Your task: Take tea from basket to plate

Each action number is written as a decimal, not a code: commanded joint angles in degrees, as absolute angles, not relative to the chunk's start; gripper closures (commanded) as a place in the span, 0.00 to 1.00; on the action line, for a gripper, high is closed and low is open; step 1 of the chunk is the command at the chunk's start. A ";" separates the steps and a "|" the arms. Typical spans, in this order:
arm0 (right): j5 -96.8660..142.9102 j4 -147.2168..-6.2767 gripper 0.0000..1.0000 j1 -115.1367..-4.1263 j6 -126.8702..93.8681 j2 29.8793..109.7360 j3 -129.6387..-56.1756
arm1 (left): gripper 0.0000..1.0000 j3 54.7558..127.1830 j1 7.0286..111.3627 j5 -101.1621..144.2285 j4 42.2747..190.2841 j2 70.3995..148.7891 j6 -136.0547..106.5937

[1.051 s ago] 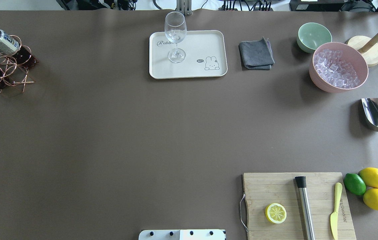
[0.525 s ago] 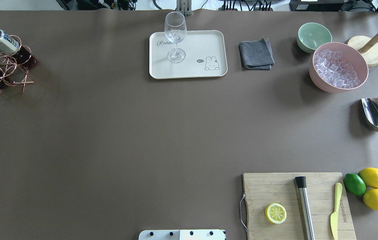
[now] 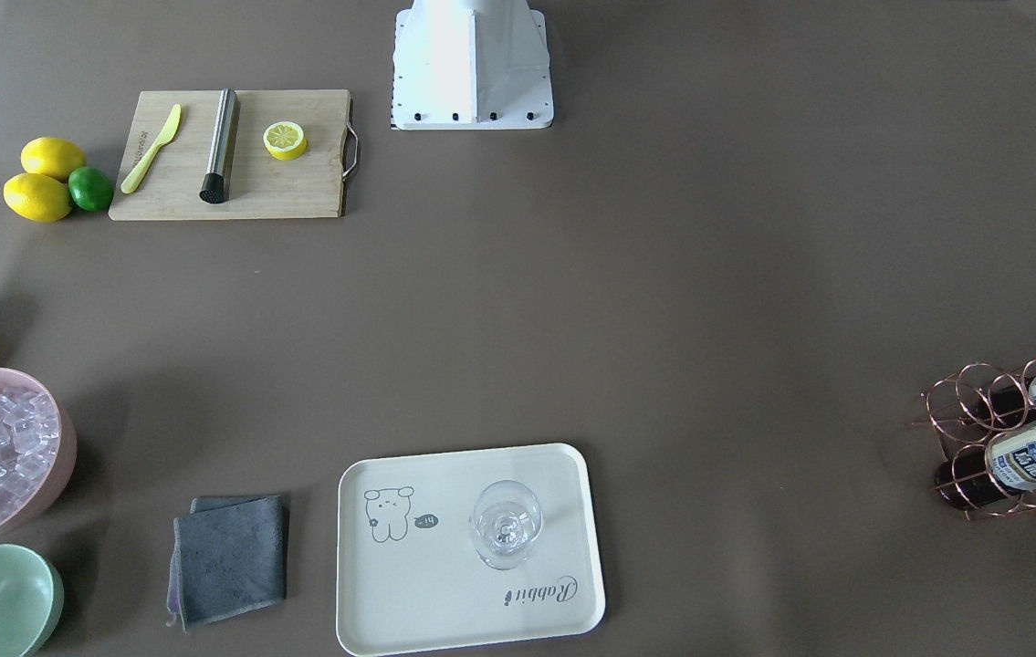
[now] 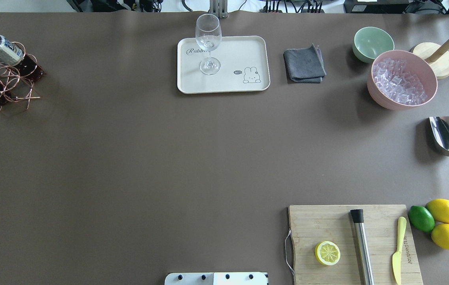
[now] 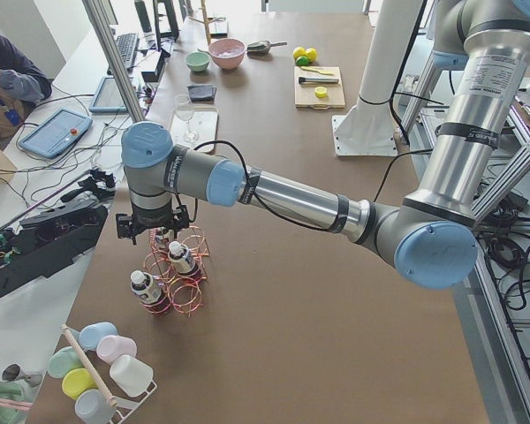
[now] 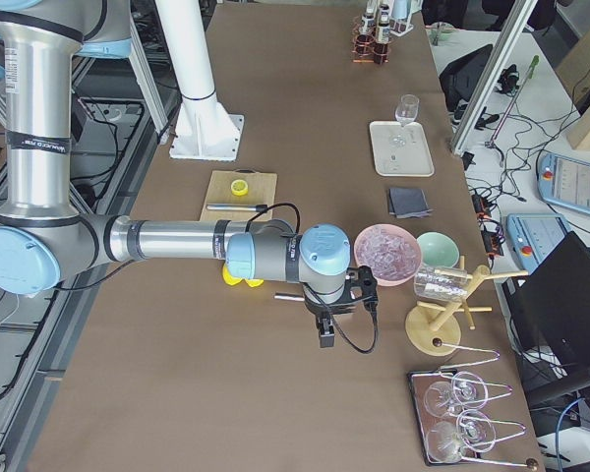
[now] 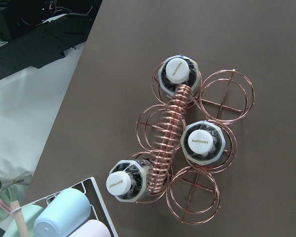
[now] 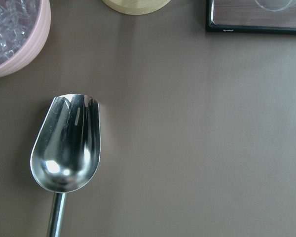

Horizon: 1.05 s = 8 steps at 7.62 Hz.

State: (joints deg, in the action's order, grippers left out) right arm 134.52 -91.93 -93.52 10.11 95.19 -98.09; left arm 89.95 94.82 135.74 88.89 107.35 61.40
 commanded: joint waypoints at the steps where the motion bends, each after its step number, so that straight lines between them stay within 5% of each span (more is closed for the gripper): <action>1: 134.47 -91.93 0.00 -93.52 10.11 95.19 -98.09 | 0.04 89.04 91.24 140.32 87.63 108.89 61.79; 8: 134.30 -91.85 0.00 -92.29 10.02 95.01 -97.91 | 0.05 85.79 89.65 140.36 87.71 112.06 68.80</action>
State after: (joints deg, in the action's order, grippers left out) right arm 134.40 -91.93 -93.03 10.10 95.09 -98.04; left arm 87.16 89.43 140.62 87.72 111.56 65.26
